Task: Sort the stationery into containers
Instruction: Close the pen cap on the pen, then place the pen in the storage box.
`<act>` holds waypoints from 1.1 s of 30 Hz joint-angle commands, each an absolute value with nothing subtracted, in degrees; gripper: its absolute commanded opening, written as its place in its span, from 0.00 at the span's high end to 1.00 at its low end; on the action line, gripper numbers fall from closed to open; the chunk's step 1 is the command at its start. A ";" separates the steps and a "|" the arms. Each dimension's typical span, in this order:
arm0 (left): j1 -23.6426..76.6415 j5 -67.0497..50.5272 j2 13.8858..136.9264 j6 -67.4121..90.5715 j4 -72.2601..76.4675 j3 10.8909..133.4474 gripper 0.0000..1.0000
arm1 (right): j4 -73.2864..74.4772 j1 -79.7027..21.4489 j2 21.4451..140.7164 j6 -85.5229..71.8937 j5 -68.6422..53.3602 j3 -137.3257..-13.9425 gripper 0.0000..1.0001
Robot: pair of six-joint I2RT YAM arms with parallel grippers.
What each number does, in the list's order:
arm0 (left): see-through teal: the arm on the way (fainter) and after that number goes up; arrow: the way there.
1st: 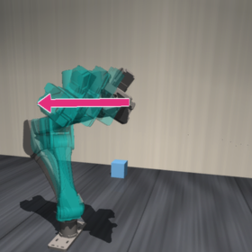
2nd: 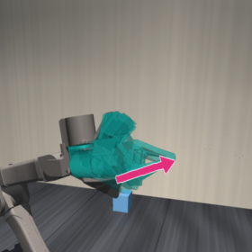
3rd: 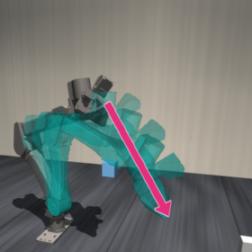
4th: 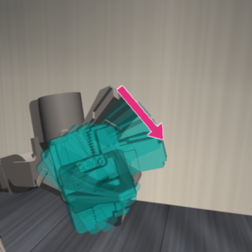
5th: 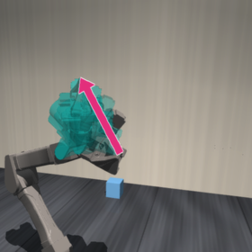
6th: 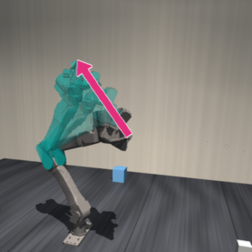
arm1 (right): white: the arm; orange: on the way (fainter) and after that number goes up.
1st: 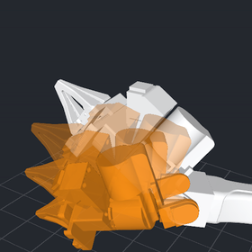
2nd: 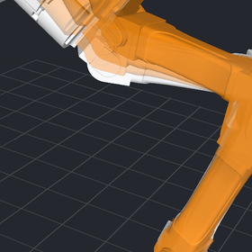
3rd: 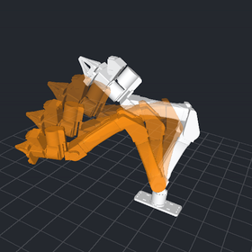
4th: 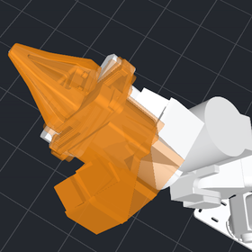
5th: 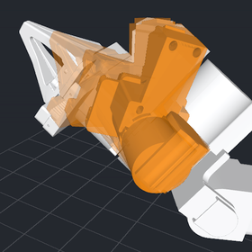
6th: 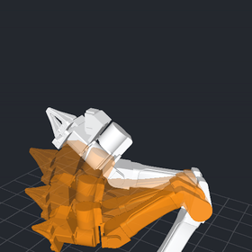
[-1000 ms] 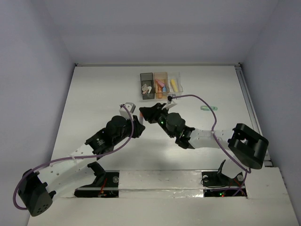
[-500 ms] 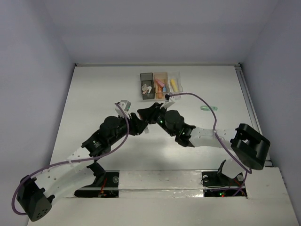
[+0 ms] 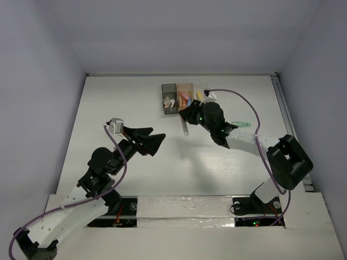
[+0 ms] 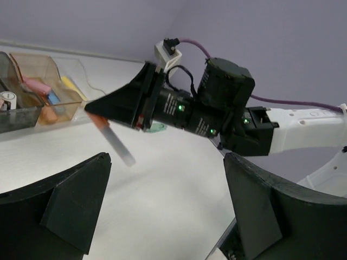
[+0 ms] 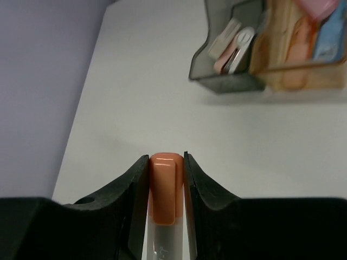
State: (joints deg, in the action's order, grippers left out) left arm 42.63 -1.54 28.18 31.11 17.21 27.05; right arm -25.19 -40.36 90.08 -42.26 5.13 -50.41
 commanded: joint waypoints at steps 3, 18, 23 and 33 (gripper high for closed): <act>42.36 1.58 24.96 29.35 16.00 24.18 0.16 | -20.22 -31.57 92.28 -32.62 2.91 -60.71 1.00; 42.36 0.35 28.12 28.65 26.10 13.45 0.14 | 7.56 -16.88 123.74 -13.71 -3.08 -105.55 1.00; 42.36 0.35 30.05 27.77 28.29 12.83 0.14 | 7.12 -16.88 127.08 -15.11 -3.60 -107.22 1.00; 42.36 -1.58 31.99 27.51 30.32 12.31 0.14 | 5.45 -16.88 126.48 -17.14 -4.83 -105.47 0.47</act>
